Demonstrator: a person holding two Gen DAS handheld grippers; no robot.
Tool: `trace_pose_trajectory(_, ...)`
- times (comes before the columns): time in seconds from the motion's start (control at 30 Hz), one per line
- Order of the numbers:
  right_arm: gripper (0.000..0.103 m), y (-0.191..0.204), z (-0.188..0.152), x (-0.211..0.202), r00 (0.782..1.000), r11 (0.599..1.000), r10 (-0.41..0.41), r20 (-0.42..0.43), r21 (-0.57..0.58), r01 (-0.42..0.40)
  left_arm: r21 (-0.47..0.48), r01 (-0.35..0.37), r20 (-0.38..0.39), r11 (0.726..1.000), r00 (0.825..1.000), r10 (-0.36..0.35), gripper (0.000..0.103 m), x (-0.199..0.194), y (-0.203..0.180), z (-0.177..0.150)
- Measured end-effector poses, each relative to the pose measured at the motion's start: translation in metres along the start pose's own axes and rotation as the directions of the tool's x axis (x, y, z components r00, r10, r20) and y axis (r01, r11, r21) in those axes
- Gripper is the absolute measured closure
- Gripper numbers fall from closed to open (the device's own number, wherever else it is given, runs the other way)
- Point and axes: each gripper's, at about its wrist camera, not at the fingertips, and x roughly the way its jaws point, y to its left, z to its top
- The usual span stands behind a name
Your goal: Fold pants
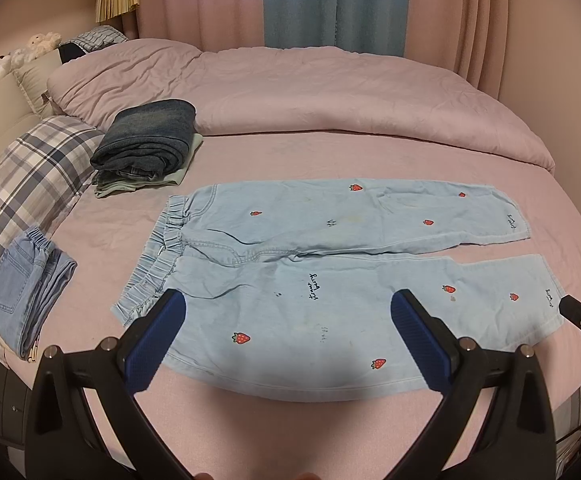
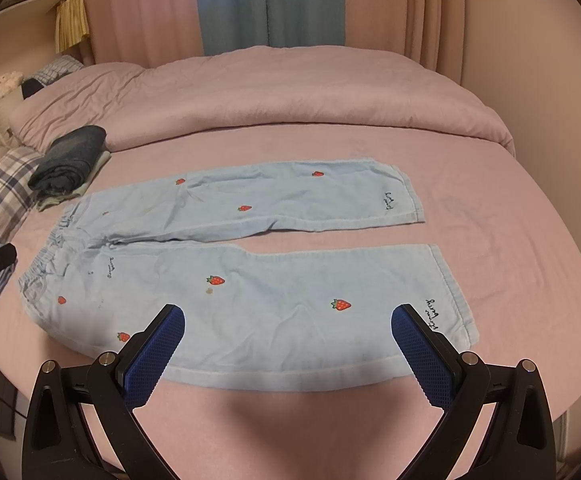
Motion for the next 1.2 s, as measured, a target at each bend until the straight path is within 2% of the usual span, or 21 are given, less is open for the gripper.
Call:
trace_pose_trajectory(0.2,0.000,0.000,-0.001,0.000,0.999,1.000,-0.009,-0.046,-0.011,0.008,-0.008,0.013,-0.005,1.000,1.000,-0.013,0.000,0.001,-0.002,-0.001)
trace_pose_trajectory(0.3,0.000,0.004,-0.001,0.002,1.000,1.000,0.006,-0.029,-0.018,-0.006,-0.065,0.071,-0.017,0.995,0.997,-0.072,0.000,0.008,0.008,-0.004)
trace_pose_trajectory(0.37,0.000,0.014,-0.003,0.006,0.999,0.998,0.046,-0.022,-0.047,-0.047,-0.147,0.126,-0.044,0.981,0.990,-0.134,0.000,0.023,0.024,-0.010)
trace_pose_trajectory(0.43,0.000,0.033,-0.010,0.016,0.993,0.989,0.108,-0.046,-0.099,-0.113,-0.259,0.135,-0.067,0.956,0.985,-0.157,0.000,0.042,0.046,-0.021)
trace_pose_trajectory(0.53,0.000,0.070,-0.024,0.038,0.980,0.963,0.185,-0.077,-0.183,-0.197,-0.413,0.074,-0.107,0.908,0.986,-0.129,0.000,0.066,0.082,-0.044)
trace_pose_trajectory(0.57,0.000,0.086,-0.028,0.038,0.966,0.948,0.240,-0.095,-0.190,-0.254,-0.459,0.062,-0.121,0.886,0.984,-0.132,0.000,0.072,0.094,-0.052)
trace_pose_trajectory(0.63,0.000,0.116,-0.039,0.051,0.956,0.913,0.257,-0.140,-0.288,-0.288,-0.547,0.078,-0.121,0.833,0.978,-0.171,0.001,0.082,0.114,-0.064)
trace_pose_trajectory(0.67,0.000,0.126,-0.042,0.042,0.939,0.894,0.301,-0.164,-0.293,-0.338,-0.591,0.067,-0.138,0.804,0.973,-0.183,0.001,0.085,0.124,-0.072)
trace_pose_trajectory(0.7,0.000,0.139,-0.047,0.045,0.937,0.871,0.304,-0.170,-0.350,-0.346,-0.621,0.046,-0.153,0.782,0.972,-0.179,0.001,0.089,0.133,-0.078)
trace_pose_trajectory(0.77,0.000,0.167,-0.057,0.052,0.939,0.819,0.307,-0.156,-0.460,-0.344,-0.655,0.022,-0.159,0.755,0.973,-0.166,0.003,0.096,0.144,-0.087)
trace_pose_trajectory(0.83,0.000,0.188,-0.066,0.055,0.934,0.762,0.316,-0.165,-0.542,-0.354,-0.706,0.046,-0.141,0.707,0.969,-0.205,0.013,0.106,0.155,-0.093)
trace_pose_trajectory(0.87,0.002,0.195,-0.070,0.059,0.932,0.739,0.322,-0.167,-0.571,-0.358,-0.718,0.062,-0.128,0.693,0.967,-0.218,0.023,0.111,0.159,-0.094)
trace_pose_trajectory(0.9,0.004,0.206,-0.074,0.066,0.931,0.712,0.325,-0.167,-0.604,-0.357,-0.725,0.056,-0.132,0.687,0.967,-0.218,0.030,0.115,0.160,-0.093)
trace_pose_trajectory(0.93,0.013,0.210,-0.076,0.068,0.927,0.693,0.331,-0.177,-0.621,-0.366,-0.723,0.050,-0.131,0.689,0.969,-0.207,0.034,0.119,0.162,-0.093)
trace_pose_trajectory(0.97,0.025,0.216,-0.078,0.072,0.925,0.676,0.334,-0.182,-0.638,-0.370,-0.722,0.047,-0.126,0.690,0.972,-0.197,0.043,0.120,0.164,-0.091)
trace_pose_trajectory(1.0,0.031,0.223,-0.080,0.079,0.925,0.663,0.332,-0.183,-0.652,-0.367,-0.723,0.047,-0.119,0.689,0.974,-0.191,0.056,0.120,0.166,-0.089)
trace_pose_trajectory(1.03,0.045,0.229,-0.082,0.084,0.926,0.655,0.325,-0.190,-0.662,-0.366,-0.726,0.049,-0.113,0.685,0.975,-0.189,0.064,0.120,0.169,-0.088)
trace_pose_trajectory(1.07,0.057,0.231,-0.082,0.088,0.927,0.653,0.318,-0.201,-0.662,-0.367,-0.727,0.047,-0.114,0.685,0.975,-0.189,0.079,0.122,0.172,-0.088)
trace_pose_trajectory(1.1,0.061,0.230,-0.082,0.092,0.922,0.654,0.323,-0.213,-0.654,-0.380,-0.725,0.049,-0.119,0.687,0.973,-0.196,0.082,0.126,0.174,-0.089)
trace_pose_trajectory(1.17,0.078,0.229,-0.078,0.097,0.914,0.662,0.345,-0.211,-0.635,-0.397,-0.722,0.064,-0.111,0.689,0.972,-0.206,0.086,0.125,0.178,-0.094)
trace_pose_trajectory(1.2,0.081,0.220,-0.072,0.098,0.910,0.668,0.352,-0.218,-0.623,-0.407,-0.715,0.071,-0.104,0.696,0.973,-0.207,0.089,0.123,0.179,-0.095)
